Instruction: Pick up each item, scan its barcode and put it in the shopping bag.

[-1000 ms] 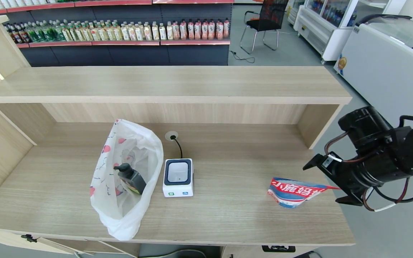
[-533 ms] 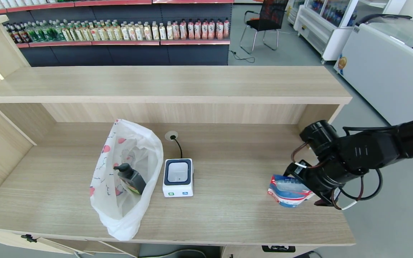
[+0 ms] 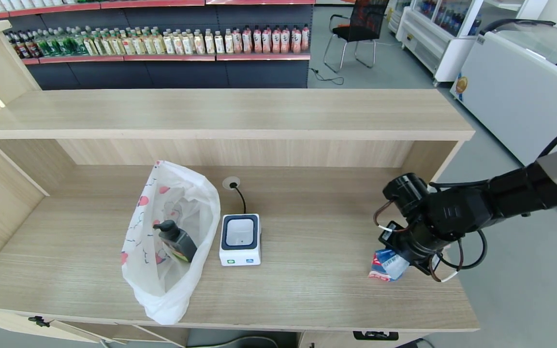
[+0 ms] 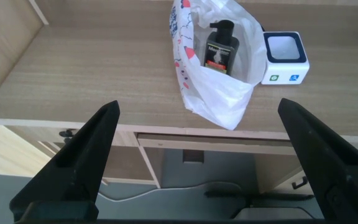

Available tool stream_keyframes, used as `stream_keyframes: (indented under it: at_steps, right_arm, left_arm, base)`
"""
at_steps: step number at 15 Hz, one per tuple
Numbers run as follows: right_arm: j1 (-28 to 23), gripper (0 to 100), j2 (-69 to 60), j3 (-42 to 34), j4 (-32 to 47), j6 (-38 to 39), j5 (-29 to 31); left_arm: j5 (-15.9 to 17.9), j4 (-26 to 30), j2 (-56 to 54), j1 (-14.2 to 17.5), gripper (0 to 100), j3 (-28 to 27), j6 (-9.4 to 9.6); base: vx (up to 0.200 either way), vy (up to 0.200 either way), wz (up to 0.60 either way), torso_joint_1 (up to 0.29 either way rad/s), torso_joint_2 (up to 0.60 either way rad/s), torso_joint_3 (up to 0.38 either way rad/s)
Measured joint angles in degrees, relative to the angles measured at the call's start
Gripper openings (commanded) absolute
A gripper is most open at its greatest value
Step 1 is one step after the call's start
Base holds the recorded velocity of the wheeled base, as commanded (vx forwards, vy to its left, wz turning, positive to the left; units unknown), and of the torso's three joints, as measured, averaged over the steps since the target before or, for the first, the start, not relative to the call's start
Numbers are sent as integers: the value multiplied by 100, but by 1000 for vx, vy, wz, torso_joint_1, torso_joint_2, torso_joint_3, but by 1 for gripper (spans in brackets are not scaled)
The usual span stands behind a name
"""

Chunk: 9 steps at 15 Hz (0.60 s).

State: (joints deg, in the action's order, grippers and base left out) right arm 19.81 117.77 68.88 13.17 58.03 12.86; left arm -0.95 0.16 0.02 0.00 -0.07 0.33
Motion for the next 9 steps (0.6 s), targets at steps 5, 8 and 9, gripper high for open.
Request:
stream_keyframes:
  at_steps: [5,8,9]
  right_arm:
    - [11,0,96,0,-105,-956,553]
    - [-38,0,-199,-195,-811,-2053,315]
    - [-85,0,-402,-449,-1317,-2719,-35]
  left_arm:
    - [0,0,0,0,100,0,2]
    - [0,2,0,0,100,0,2]
    - [0,2,0,0,100,-2,2]
  base:
    - [0,0,0,0,0,0]
    - [0,0,0,0,0,0]
    - [0,0,0,0,0,0]
